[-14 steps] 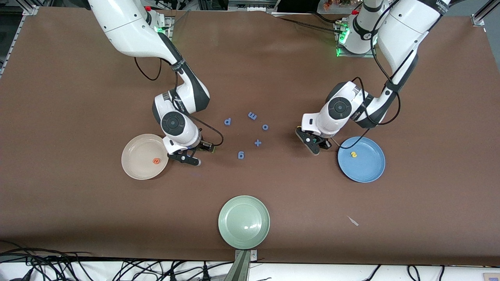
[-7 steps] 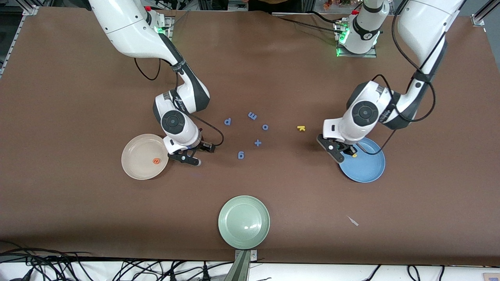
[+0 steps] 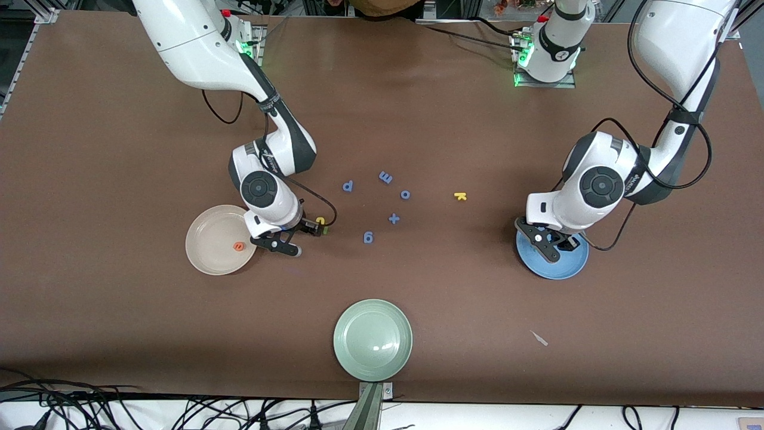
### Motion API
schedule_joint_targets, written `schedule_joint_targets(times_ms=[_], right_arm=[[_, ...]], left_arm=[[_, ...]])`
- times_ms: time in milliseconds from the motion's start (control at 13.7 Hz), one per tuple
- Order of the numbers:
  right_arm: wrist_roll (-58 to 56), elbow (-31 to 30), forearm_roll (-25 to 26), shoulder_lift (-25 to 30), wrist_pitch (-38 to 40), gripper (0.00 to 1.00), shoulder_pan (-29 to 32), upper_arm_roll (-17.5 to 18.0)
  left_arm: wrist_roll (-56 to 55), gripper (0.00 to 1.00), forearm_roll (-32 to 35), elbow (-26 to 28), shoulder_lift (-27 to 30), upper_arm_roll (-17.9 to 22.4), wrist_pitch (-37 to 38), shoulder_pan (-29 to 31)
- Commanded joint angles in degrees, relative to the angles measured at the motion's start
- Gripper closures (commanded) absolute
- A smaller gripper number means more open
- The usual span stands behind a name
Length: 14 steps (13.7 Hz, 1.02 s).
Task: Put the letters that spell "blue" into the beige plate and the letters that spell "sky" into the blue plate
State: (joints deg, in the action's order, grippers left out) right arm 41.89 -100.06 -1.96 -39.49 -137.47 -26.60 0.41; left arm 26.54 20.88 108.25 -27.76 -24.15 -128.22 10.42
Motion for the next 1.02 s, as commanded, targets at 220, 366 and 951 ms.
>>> schedule_joint_targets(times_ms=[220,366,951], right_arm=[[1.6,-1.9,0.4,0.4,-0.8,0.24,-0.3,0.2],[1.8,-2.7,0.1,0.4,-1.7,0.31,-0.4,0.4],[5.3,-2.2,-0.2,0.5,-1.8,0.36,-0.7,0.7]], left_arm=[[-5.1,0.0,-5.2,-3.7,-0.6,-0.8,1.1,-3.1],[-9.6,0.0,-5.2,-3.8,-0.6,-0.9,1.1,-3.9],[-42.7,0.0,-5.1,-2.5,-1.2,-0.8,2.4,-12.9]])
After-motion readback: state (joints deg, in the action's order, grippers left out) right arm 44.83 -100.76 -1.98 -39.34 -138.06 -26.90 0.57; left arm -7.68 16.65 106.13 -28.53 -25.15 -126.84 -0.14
